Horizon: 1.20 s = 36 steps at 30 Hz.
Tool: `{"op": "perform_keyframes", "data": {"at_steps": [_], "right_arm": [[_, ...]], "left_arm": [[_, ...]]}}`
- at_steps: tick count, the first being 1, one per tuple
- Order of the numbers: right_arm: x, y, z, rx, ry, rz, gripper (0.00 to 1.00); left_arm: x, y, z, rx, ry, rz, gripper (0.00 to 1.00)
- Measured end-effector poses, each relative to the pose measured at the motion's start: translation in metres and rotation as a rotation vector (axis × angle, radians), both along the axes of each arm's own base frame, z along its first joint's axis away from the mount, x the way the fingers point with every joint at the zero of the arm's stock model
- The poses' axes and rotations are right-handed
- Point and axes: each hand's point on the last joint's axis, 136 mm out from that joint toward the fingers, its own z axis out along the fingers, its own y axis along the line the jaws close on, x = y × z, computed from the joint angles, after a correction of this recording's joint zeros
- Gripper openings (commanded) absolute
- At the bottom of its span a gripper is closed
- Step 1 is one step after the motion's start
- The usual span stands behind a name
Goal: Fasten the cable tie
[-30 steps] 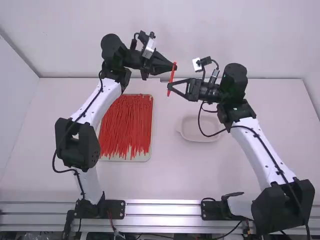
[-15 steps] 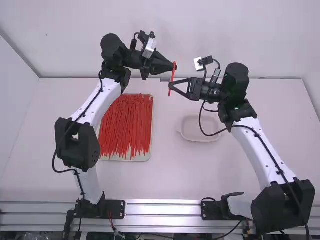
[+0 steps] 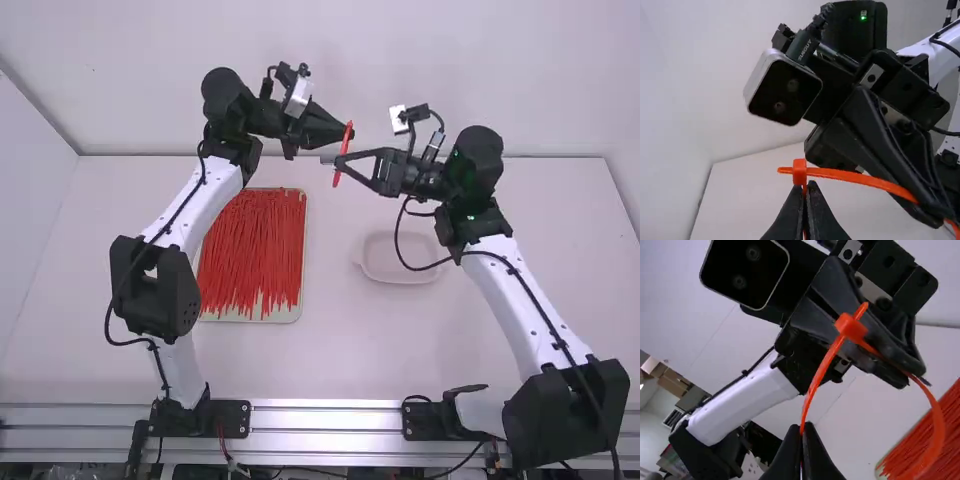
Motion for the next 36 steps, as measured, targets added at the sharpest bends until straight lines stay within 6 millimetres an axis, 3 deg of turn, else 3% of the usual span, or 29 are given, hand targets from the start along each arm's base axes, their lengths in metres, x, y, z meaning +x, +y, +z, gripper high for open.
{"op": "perform_keyframes", "data": {"at_steps": [36], "right_arm": [[0.009, -0.022, 0.023, 0.056, -0.05, -0.048, 0.0]], "left_arm": [[-0.011, -0.006, 0.013, -0.046, -0.09, 0.003, 0.02]]}}
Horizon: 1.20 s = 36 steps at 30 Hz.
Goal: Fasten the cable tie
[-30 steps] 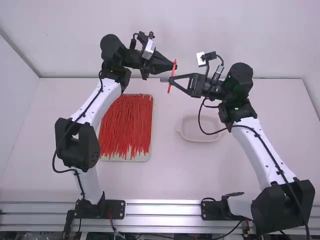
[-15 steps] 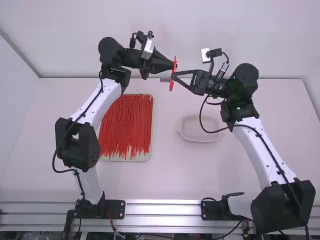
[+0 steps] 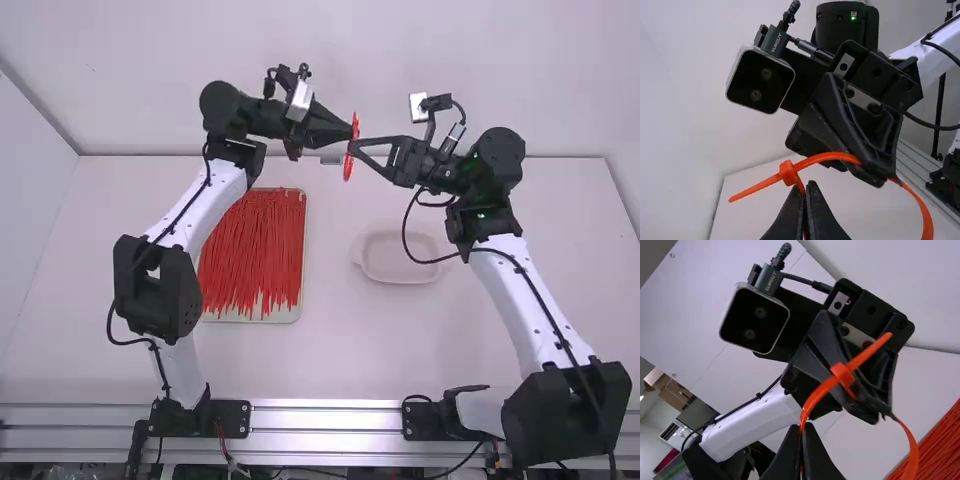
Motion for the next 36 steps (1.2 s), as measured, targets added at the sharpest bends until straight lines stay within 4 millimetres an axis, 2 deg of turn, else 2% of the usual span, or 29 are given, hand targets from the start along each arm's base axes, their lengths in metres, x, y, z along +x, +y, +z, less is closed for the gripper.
{"op": "perform_keyframes", "data": {"at_steps": [11, 19, 25, 26, 27, 28, 29, 30, 34, 36], "right_arm": [[-0.005, 0.001, 0.005, 0.007, -0.023, 0.024, 0.0], [-0.009, 0.001, 0.009, 0.017, -0.014, 0.044, 0.0], [-0.009, 0.001, 0.009, 0.019, -0.005, 0.044, 0.01], [-0.009, 0.001, 0.009, 0.019, -0.003, 0.044, 0.11], [-0.009, 0.001, 0.009, 0.02, 0.003, 0.044, 0.17], [-0.008, 0.0, 0.009, 0.021, 0.001, 0.04, 0.39], [-0.009, -0.001, 0.009, 0.019, -0.005, 0.044, 0.56], [-0.012, -0.001, 0.012, 0.017, -0.015, 0.052, 0.98], [-0.013, -0.004, 0.018, 0.019, -0.041, 0.041, 0.98], [-0.006, -0.01, 0.017, 0.022, -0.031, 0.01, 0.99]], "left_arm": [[-0.015, 0.002, 0.002, -0.056, -0.11, 0.005, 0.02], [-0.026, 0.003, -0.001, -0.078, -0.119, -0.002, 0.02], [-0.026, 0.003, -0.001, -0.07, -0.075, -0.005, 0.02], [-0.025, 0.003, -0.001, -0.067, -0.063, -0.005, 0.02], [-0.024, 0.002, -0.002, -0.063, -0.053, -0.005, 0.02], [-0.024, 0.002, -0.003, -0.054, -0.046, -0.009, 0.02], [-0.023, 0.002, -0.005, -0.046, -0.026, -0.009, 0.02], [-0.019, 0.004, -0.009, -0.031, 0.008, -0.006, 0.02], [-0.014, 0.009, -0.018, -0.003, 0.037, -0.003, 0.02], [-0.018, 0.009, -0.018, 0.003, 0.021, -0.014, 0.02]]}}
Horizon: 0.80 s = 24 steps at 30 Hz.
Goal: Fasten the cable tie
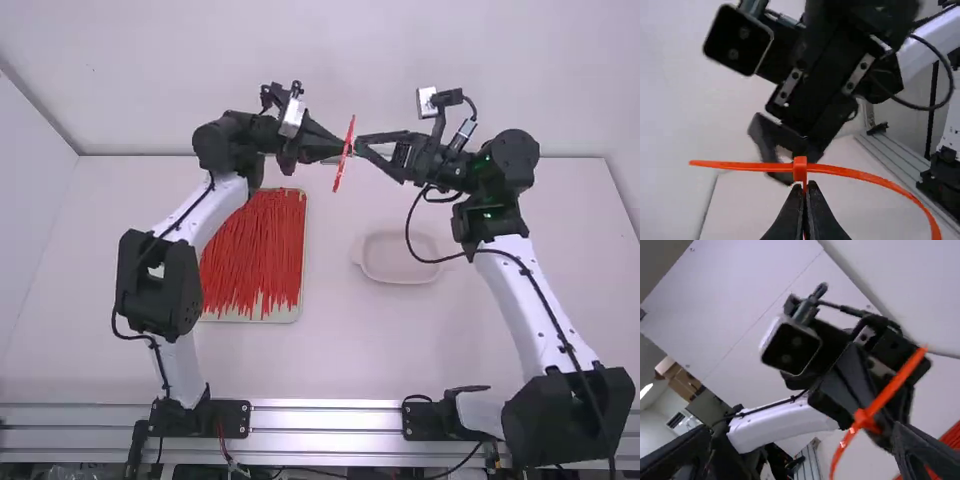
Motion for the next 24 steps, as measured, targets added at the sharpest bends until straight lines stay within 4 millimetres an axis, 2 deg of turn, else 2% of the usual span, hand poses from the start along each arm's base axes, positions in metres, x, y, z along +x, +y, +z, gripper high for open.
{"op": "perform_keyframes", "data": {"at_steps": [6, 12, 14, 19, 21, 22, 24], "right_arm": [[0.011, -0.017, -0.001, -0.001, 0.006, -0.049, 0.99], [0.013, -0.023, -0.002, -0.003, 0.015, -0.061, 0.98], [0.012, -0.02, -0.002, -0.002, 0.015, -0.055, 0.9], [0.004, -0.005, -0.002, -0.001, 0.016, -0.012, 0.82], [0.001, 0.0, -0.002, -0.001, 0.016, 0.003, 0.68], [0.0, 0.001, -0.002, 0.0, 0.018, 0.005, 0.66], [0.001, 0.001, -0.002, 0.001, 0.016, 0.004, 0.53]], "left_arm": [[-0.01, -0.001, 0.002, 0.008, -0.003, -0.016, 0.02], [-0.012, -0.003, 0.002, 0.016, 0.038, -0.023, 0.02], [-0.014, -0.006, 0.002, 0.017, 0.044, -0.032, 0.02], [-0.02, -0.014, 0.004, 0.01, 0.052, -0.053, 0.02], [-0.022, -0.017, 0.004, 0.011, 0.057, -0.061, 0.02], [-0.022, -0.017, 0.004, 0.011, 0.056, -0.061, 0.02], [-0.023, -0.018, 0.004, 0.012, 0.06, -0.065, 0.02]]}}
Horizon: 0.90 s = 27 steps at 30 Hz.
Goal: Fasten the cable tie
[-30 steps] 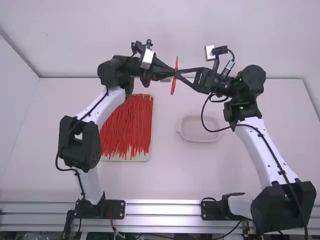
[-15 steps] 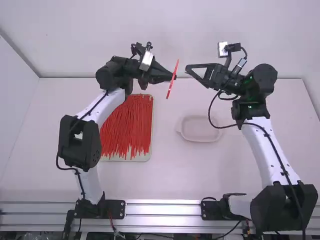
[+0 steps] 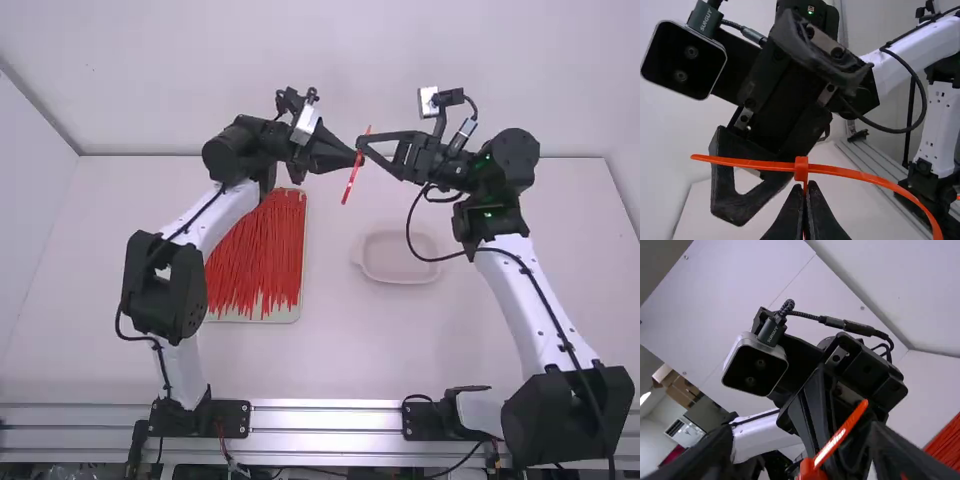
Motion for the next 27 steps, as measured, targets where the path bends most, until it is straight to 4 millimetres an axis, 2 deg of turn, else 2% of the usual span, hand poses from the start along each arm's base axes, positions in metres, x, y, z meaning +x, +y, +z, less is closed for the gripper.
{"op": "perform_keyframes", "data": {"at_steps": [4, 14, 19, 27], "right_arm": [[0.0032, -0.0057, 0.0001, 0.0, -0.002, -0.016, 0.41], [0.0045, -0.0082, -0.0001, -0.001, -0.002, -0.022, 0.4], [0.0045, -0.0082, -0.0001, -0.002, -0.002, -0.022, 0.29], [0.0044, -0.0082, -0.0001, -0.002, -0.003, -0.022, 0.29]], "left_arm": [[0.0, -0.0003, -0.0001, 0.001, 0.003, -0.001, 0.02], [0.0, -0.0003, -0.0001, 0.002, 0.006, -0.001, 0.02], [0.0, -0.0005, 0.0, 0.001, 0.006, -0.001, 0.02], [0.0003, -0.0007, 0.0011, -0.005, 0.008, 0.001, 0.02]]}}
